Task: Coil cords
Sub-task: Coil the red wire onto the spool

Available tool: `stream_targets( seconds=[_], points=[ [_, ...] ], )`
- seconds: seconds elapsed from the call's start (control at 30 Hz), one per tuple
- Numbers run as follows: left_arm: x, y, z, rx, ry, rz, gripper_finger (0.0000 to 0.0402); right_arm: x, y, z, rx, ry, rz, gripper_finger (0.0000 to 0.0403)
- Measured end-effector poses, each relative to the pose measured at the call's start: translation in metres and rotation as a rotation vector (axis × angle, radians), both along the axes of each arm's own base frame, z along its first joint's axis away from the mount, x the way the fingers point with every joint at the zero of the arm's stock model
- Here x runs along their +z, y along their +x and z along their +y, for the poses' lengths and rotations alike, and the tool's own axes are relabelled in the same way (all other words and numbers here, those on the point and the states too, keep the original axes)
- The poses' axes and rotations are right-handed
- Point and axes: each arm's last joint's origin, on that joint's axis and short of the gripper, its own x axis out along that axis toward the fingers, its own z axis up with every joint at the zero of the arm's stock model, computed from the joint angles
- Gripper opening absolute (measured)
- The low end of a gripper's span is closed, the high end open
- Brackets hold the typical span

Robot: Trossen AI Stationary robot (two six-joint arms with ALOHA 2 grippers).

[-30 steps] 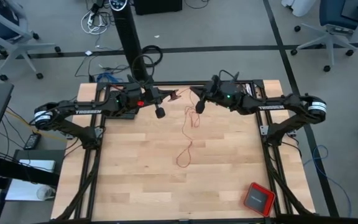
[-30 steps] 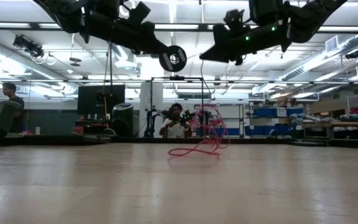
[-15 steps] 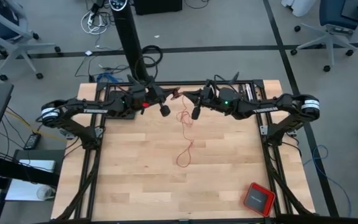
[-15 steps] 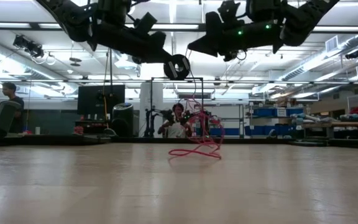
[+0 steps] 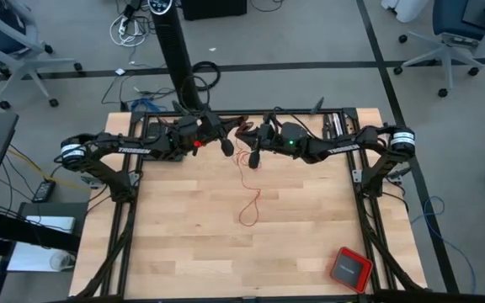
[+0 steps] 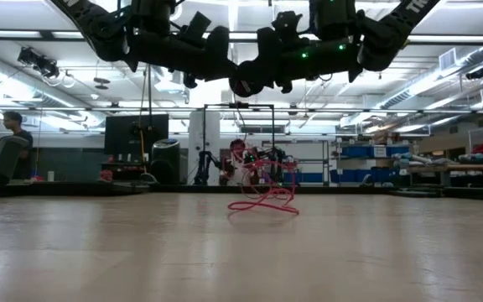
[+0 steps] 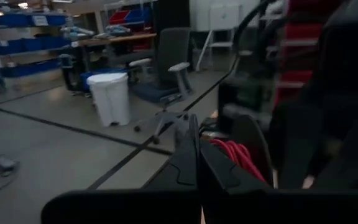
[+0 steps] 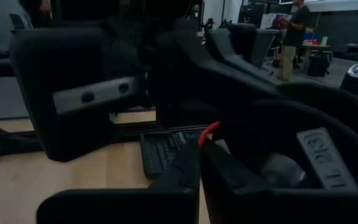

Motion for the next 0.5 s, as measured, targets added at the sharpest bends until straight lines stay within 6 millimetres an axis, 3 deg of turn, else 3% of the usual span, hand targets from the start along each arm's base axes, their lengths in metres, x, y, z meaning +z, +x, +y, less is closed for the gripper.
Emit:
stream_targets(
  seconds=[0.3,0.5],
  points=[
    [0.006,0.001,-0.002,-0.075,-0.027,-0.078,0.0,-0.01,-0.002,-0.005,-0.013,0.029,0.096,0.0056],
    [0.011,-0.002,-0.006,-0.149,-0.021,-0.089,0.0,-0.019,-0.004,-0.006,-0.032,0.053,0.193,0.0065]
  ],
)
